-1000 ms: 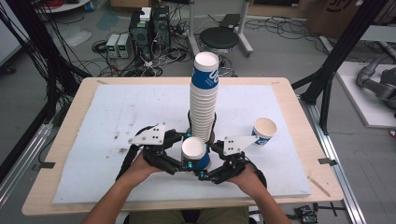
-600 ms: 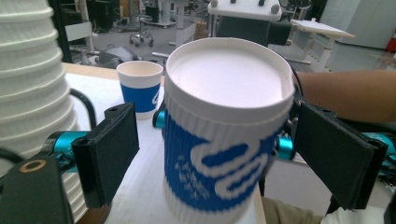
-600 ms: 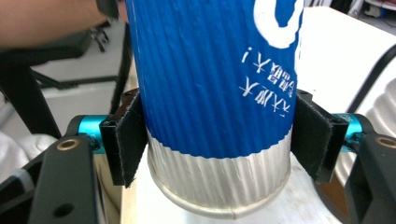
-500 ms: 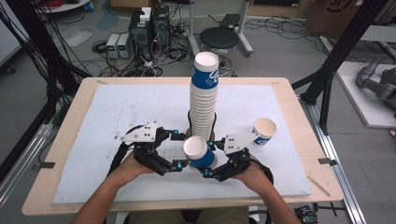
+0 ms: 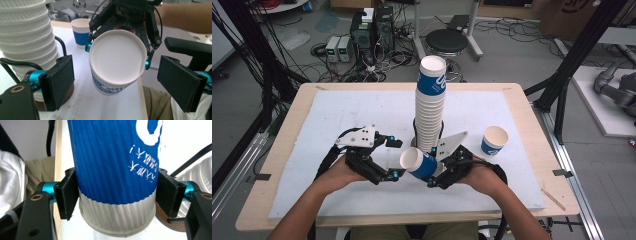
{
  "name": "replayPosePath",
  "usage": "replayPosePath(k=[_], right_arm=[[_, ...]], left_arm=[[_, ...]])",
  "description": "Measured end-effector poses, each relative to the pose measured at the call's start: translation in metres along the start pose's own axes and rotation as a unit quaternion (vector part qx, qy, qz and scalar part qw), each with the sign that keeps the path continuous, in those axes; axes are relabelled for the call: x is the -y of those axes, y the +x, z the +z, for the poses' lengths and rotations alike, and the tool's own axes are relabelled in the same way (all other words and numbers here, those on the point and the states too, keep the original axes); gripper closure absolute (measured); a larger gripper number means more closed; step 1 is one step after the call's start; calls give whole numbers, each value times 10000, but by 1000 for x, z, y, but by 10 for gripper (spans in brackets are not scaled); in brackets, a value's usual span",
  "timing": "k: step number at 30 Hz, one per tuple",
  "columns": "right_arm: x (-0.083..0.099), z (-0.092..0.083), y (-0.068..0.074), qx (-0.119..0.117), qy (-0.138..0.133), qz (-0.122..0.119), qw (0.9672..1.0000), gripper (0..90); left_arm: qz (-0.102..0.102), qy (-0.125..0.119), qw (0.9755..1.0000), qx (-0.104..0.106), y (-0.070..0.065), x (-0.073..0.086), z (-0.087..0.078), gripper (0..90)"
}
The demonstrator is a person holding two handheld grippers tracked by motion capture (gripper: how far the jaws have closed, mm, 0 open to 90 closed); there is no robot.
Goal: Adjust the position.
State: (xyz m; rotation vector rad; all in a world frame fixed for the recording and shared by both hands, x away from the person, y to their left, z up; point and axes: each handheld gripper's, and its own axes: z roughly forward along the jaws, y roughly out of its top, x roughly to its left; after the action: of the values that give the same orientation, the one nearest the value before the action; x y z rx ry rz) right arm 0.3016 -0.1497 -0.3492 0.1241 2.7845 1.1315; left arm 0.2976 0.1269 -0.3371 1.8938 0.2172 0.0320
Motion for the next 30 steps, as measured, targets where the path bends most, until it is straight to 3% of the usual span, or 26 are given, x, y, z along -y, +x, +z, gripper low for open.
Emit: replayPosePath(k=[5, 13, 22, 30], right_arm=[[-13, 1, -1, -43, 373, -144, 9992, 279], [-28, 8, 2, -77, 913, -381, 9951, 279], [-30, 14, 4, -171, 1100, -488, 9926, 278], [-29, 15, 5, -231, 1190, -458, 9916, 279]], left_arm=[[-1, 301, 9995, 7, 1, -1, 6, 142], [-6, 629, 9980, 88, 2, -4, 18, 146], [15, 976, 9949, 249, 4, -3, 24, 221], [107, 1118, 9929, 388, 4, -2, 27, 288]])
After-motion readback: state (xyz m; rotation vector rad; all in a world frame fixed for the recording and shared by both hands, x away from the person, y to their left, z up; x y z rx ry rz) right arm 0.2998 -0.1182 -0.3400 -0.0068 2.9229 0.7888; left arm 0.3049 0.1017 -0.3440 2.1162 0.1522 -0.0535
